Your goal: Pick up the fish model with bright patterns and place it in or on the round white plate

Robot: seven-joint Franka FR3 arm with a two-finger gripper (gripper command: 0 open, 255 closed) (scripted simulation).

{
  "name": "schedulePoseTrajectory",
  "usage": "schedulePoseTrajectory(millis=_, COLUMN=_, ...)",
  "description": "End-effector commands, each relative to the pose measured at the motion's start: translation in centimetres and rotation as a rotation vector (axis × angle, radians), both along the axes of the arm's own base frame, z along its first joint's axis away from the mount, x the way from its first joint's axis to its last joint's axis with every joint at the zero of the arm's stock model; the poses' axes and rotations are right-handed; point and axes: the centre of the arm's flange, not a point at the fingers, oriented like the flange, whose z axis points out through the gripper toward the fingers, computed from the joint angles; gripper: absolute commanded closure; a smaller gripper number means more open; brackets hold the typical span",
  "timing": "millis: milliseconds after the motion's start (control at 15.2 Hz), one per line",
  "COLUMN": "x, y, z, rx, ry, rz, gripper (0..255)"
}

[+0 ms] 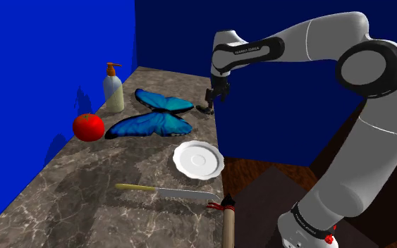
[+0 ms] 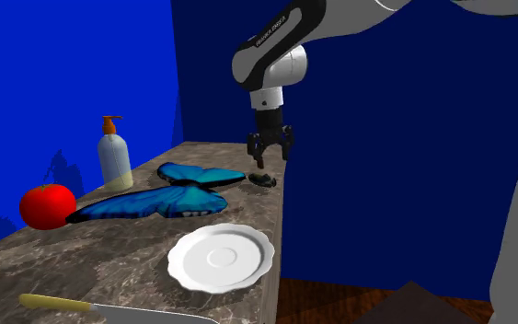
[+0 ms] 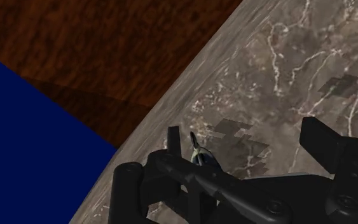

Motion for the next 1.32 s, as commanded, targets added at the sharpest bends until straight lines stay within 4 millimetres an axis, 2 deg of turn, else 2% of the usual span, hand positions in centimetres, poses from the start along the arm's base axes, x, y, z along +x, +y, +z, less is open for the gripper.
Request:
schedulePoseTrajectory(millis=0, x=2.5, y=0.0, z=-1.2, rx=-0.013, ry=0.007, rz=0.008, gripper=0)
schedulePoseTrajectory(millis=396, x=9.4, y=-0.1, z=-5.1, rx=-0.049, ry=0.025, rz=0.03, gripper=0)
schedulePoseTrajectory(millis=858, x=9.1, y=-0.7, z=-8.7, rx=-0.049, ry=0.025, rz=0.03, gripper=0)
schedulePoseTrajectory(millis=1254, x=9.0, y=-0.7, z=-9.0, rx=-0.049, ry=0.025, rz=0.03, gripper=0)
